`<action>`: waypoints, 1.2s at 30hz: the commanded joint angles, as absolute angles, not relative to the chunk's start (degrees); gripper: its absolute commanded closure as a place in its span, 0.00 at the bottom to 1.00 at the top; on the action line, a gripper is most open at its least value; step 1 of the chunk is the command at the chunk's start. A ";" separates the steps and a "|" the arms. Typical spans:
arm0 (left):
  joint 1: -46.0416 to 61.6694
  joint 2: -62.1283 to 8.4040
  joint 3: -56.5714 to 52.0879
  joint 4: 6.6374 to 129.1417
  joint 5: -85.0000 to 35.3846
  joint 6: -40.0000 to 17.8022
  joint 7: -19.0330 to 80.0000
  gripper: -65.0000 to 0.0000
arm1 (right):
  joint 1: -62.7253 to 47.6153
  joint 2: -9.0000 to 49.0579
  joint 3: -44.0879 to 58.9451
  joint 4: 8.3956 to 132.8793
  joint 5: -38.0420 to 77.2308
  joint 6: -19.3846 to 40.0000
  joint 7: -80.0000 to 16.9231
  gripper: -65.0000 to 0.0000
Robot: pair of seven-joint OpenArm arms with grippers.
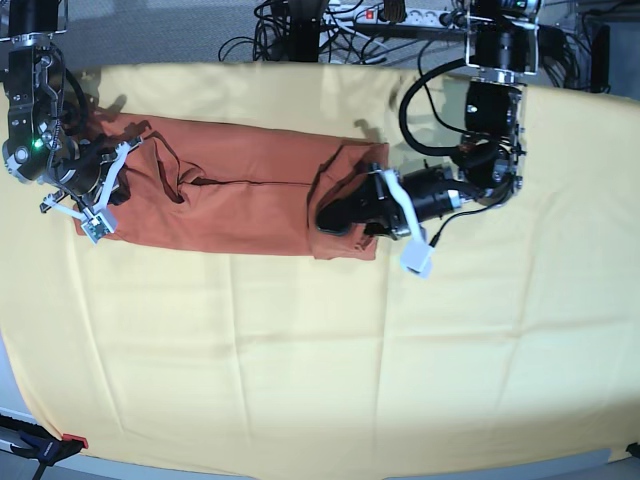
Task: Fold the T-shirt properly
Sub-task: 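Fold the strip end over toward the right gripper with the left gripper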
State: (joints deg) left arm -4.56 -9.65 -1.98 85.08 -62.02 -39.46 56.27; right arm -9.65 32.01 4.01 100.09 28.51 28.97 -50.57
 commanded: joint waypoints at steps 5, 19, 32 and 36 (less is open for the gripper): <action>-5.61 -7.64 0.56 85.97 -58.89 -40.00 52.27 1.00 | -8.88 33.04 4.56 100.75 28.69 29.61 -49.50 1.00; -5.43 -4.89 1.21 84.62 -55.33 -40.00 47.64 0.47 | -9.02 33.04 4.56 100.75 28.71 29.65 -49.58 1.00; -5.41 -2.50 4.38 84.62 -61.89 -40.00 51.70 0.47 | -8.88 33.04 4.56 100.75 28.71 29.58 -49.50 1.00; -5.41 -2.04 5.96 84.62 -61.58 -40.00 51.53 0.47 | -8.88 33.04 4.56 100.75 28.73 29.54 -49.50 1.00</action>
State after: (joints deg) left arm -4.47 -2.76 5.82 83.79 -60.42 -39.46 52.51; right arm -9.65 32.01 4.01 100.09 28.51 29.12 -50.57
